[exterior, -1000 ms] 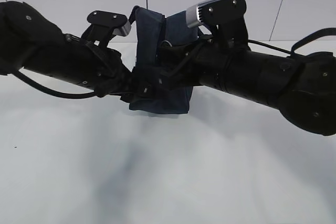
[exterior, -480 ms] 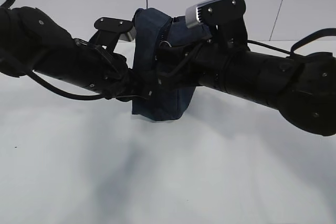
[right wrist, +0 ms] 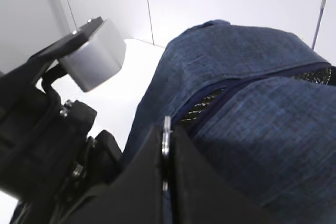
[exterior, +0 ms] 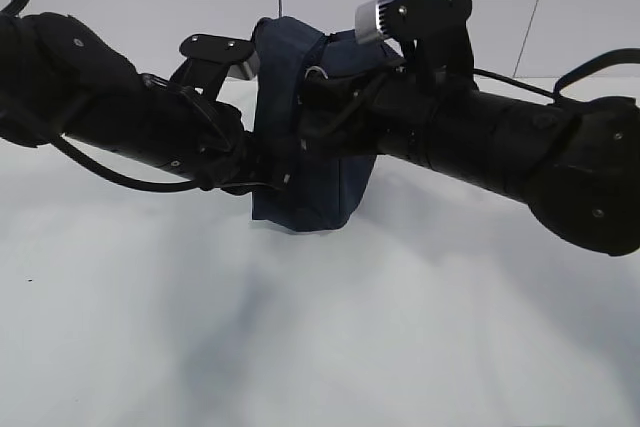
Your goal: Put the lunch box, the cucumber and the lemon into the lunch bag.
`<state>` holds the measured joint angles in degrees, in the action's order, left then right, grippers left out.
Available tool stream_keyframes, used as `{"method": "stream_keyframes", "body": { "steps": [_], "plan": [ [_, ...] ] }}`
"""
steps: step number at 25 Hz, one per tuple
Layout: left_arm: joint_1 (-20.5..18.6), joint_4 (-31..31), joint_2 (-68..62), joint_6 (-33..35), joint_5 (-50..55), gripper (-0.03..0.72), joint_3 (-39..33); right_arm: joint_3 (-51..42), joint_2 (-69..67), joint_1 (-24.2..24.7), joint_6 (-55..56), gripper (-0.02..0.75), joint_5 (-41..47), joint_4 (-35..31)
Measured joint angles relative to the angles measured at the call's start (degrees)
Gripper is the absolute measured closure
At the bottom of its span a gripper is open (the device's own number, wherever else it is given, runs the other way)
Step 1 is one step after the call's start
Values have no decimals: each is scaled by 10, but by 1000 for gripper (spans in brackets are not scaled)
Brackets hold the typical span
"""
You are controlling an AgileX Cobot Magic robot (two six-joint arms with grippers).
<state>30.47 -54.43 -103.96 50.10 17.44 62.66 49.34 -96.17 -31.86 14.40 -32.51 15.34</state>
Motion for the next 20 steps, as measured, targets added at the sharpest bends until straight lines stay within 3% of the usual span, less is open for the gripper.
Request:
{"method": "stream_keyframes", "body": {
  "steps": [20],
  "plan": [
    [0, 0, 1, 0, 4, 686, 0, 52, 0, 0, -65, 738, 39, -43]
  ]
}}
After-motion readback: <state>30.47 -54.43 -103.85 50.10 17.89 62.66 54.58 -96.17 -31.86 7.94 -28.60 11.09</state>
